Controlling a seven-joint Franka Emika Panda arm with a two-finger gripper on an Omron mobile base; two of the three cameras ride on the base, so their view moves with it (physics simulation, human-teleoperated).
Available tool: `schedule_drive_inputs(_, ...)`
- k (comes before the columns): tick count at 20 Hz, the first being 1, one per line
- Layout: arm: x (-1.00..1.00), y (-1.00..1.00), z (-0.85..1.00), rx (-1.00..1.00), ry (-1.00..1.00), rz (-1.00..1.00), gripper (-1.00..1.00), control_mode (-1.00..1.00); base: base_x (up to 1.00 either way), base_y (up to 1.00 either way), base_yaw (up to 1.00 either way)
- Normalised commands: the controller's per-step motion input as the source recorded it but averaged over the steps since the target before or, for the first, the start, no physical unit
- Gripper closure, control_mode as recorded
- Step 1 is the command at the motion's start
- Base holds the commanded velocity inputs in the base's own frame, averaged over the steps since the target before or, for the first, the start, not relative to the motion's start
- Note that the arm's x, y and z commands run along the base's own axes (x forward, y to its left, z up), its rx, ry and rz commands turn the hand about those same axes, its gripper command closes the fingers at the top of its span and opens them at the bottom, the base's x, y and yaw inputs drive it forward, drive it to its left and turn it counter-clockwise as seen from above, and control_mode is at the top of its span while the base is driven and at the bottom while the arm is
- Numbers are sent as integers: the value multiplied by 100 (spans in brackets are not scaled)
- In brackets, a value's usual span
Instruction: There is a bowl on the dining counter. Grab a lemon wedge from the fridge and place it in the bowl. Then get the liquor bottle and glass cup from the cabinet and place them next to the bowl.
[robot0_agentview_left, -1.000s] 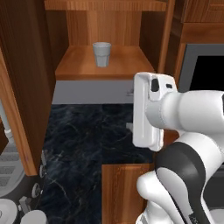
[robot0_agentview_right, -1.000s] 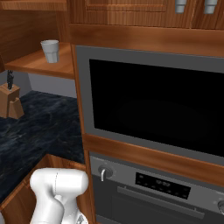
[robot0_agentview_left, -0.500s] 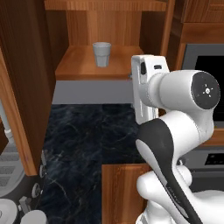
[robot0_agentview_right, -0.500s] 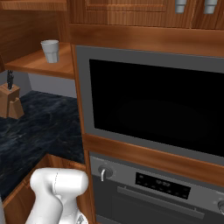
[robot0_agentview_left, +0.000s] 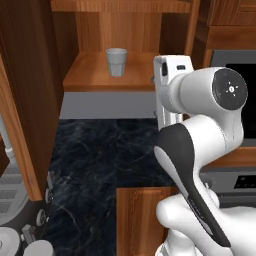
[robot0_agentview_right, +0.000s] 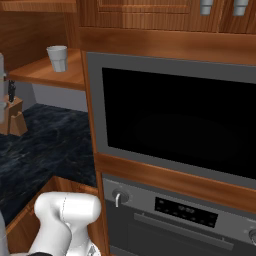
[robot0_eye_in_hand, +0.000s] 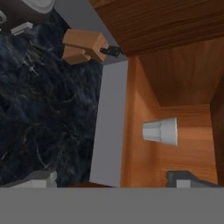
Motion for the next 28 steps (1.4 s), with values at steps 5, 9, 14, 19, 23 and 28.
schedule_drive_inputs(5, 13, -1, -3, 0, 0, -1, -100, -100, 0, 0, 0)
schedule_drive_inputs(9, 41, 0, 0, 0, 1, 0, -100, -100, 0, 0, 0)
schedule_drive_inputs(14, 46, 20, 1, 0, -1, 10, -100, -100, 0, 0, 0)
schedule_drive_inputs(19, 59, 27, 2, 0, -6, 19, -100, -100, 0, 0, 0)
schedule_drive_inputs(23, 80, 20, 5, 0, 0, 9, -100, -100, 0, 0, 0)
schedule_drive_inputs(28, 50, 16, 26, 0, 0, 0, -100, -100, 0, 0, 0)
